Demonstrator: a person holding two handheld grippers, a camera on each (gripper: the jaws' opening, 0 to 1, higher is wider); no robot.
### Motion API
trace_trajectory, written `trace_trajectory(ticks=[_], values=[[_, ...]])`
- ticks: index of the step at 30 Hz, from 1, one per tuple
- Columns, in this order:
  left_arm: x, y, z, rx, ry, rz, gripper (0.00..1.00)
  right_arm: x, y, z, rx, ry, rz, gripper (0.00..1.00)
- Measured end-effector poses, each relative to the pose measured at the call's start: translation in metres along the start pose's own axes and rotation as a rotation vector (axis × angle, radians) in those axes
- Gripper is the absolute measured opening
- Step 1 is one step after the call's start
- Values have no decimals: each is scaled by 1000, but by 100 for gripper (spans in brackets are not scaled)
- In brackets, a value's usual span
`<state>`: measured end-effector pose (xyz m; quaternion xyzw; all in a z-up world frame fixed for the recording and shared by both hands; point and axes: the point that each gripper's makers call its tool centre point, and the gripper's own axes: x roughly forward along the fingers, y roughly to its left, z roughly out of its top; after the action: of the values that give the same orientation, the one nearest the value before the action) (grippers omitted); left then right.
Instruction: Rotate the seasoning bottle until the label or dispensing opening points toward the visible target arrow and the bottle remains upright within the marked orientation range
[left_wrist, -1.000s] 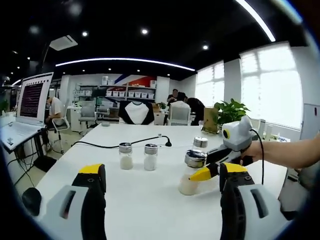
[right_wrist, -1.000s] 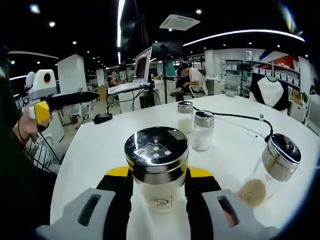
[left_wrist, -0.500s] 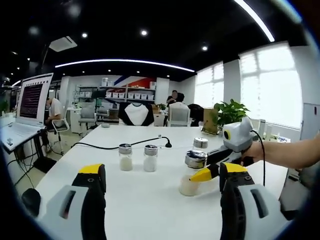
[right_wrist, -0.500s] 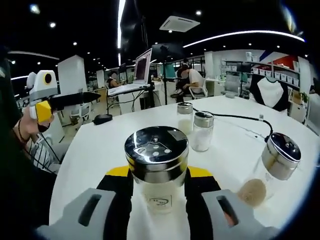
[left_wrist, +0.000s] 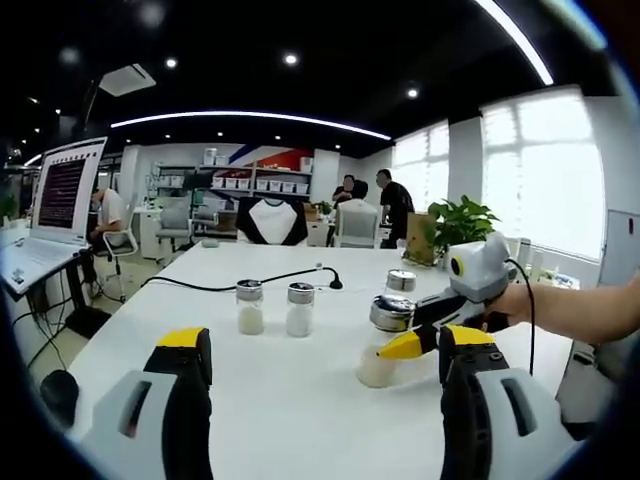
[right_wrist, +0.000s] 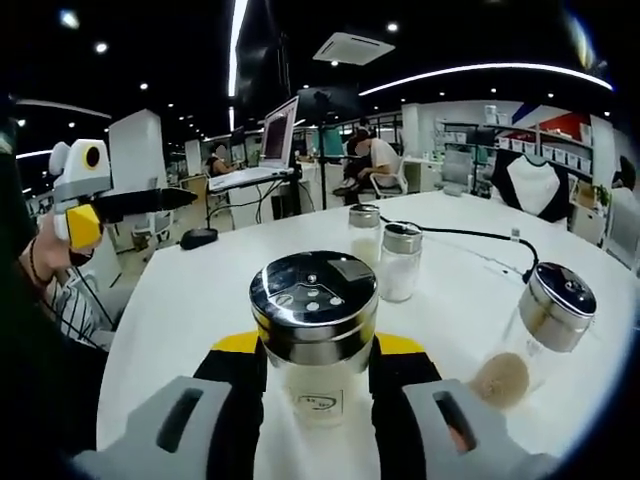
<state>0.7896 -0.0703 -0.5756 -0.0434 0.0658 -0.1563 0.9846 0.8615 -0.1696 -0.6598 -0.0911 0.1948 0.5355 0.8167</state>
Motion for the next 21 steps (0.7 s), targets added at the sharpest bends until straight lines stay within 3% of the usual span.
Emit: trace_trajectory(ticks=[21], values=[[0,1,1,3,-3,9,100,0,-4,-1,53,-7,-156,39]])
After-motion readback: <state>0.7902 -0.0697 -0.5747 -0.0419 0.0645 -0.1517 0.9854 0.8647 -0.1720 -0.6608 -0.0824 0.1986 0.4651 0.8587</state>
